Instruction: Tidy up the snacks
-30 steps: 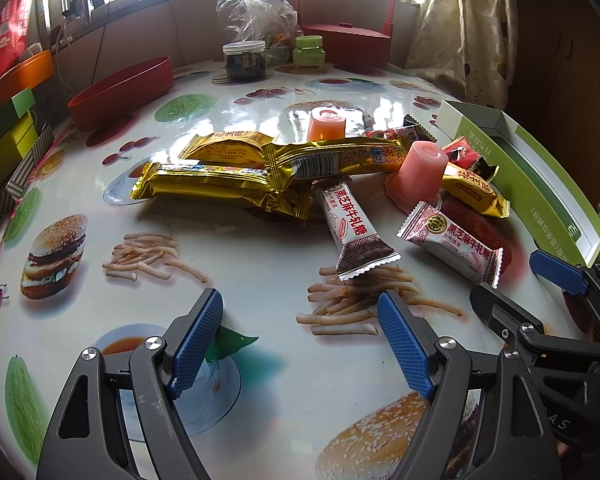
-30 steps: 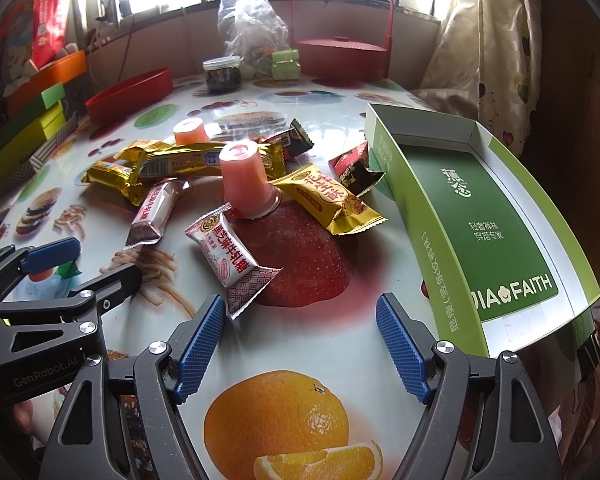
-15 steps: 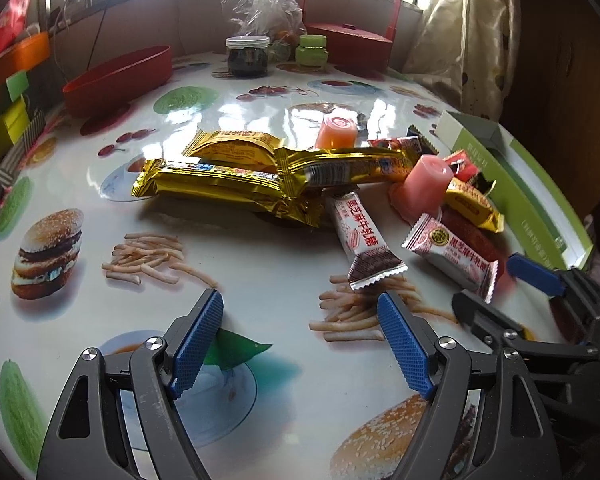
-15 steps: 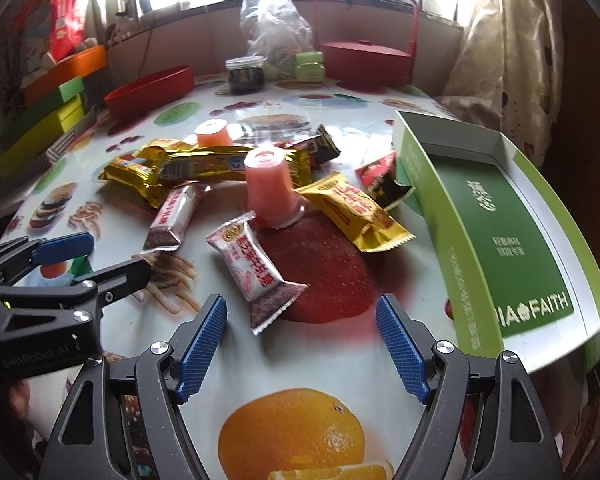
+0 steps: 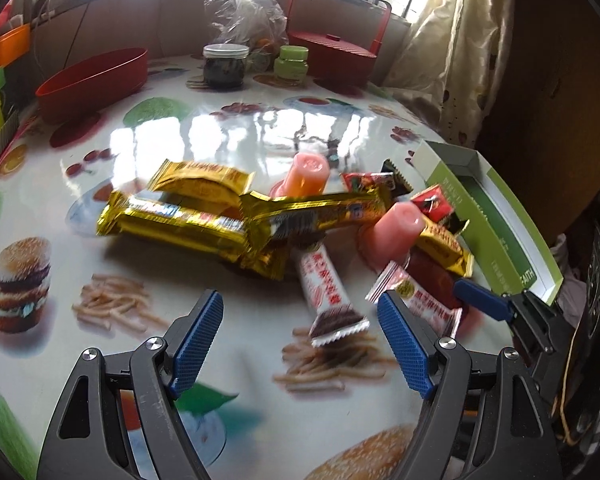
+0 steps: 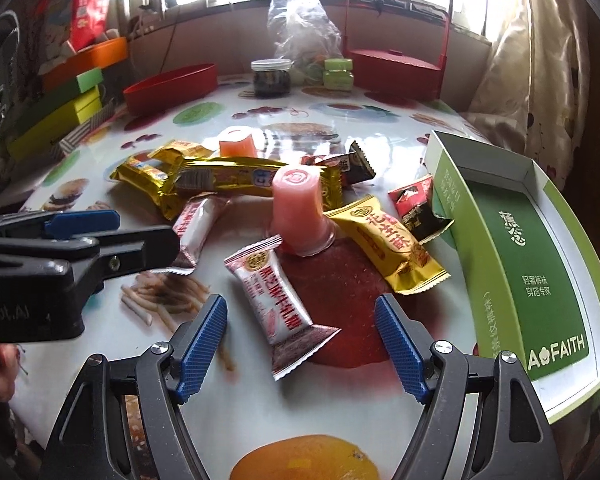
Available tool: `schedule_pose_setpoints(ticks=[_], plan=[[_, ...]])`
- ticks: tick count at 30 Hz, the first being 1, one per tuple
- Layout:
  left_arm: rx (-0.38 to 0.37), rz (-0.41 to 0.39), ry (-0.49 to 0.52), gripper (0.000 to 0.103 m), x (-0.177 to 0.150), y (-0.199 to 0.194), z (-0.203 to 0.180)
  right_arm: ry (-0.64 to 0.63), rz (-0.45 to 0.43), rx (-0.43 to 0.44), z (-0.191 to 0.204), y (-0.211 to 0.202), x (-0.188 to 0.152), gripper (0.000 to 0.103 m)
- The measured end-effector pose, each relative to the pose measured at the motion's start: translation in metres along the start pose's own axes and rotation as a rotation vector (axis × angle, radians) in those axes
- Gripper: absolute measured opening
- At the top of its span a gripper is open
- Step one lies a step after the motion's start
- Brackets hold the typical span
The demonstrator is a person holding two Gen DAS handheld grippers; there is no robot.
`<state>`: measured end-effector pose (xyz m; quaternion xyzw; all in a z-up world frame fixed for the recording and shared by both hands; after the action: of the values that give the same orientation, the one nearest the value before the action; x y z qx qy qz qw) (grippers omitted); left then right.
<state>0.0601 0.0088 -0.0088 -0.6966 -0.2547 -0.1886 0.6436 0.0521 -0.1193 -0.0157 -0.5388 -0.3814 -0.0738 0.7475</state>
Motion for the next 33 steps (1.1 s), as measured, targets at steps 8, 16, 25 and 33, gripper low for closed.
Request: schedule_pose_setpoints(ticks=[8,16,25,33], plan=[[0.019,0.02,0.001,0.079,0.007,0.017,-0.006,0.016,-0.015,-0.005,-0.007,-0.001,0.002,0.059],[0.072,0.026,0.046,0.065,0.006,0.023,-0.011,0.016,-0.026,0.006,-0.008,-0.004,0.001,0.046],[0.105,0.008,0.084,0.031,0.006,0.023,-0.011,0.03,-0.031,0.008,-0.009,-0.007,0.0,0.028],[0.096,-0.007,0.086,0.021,0.003,0.017,-0.01,0.031,-0.047,0.004,-0.009,-0.012,0.001,0.02]])
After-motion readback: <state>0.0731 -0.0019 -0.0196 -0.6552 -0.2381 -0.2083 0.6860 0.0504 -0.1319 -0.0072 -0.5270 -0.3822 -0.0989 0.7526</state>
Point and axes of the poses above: each gripper's, at about its wrist camera, not at the fingertips, and y roughly the way its jaws point, z to its left, x to its top, the point moved 4 cm from there along y, roughly the way its jaws point, and after that the axes turned 9 degrees about x, right-handed, at the moved point
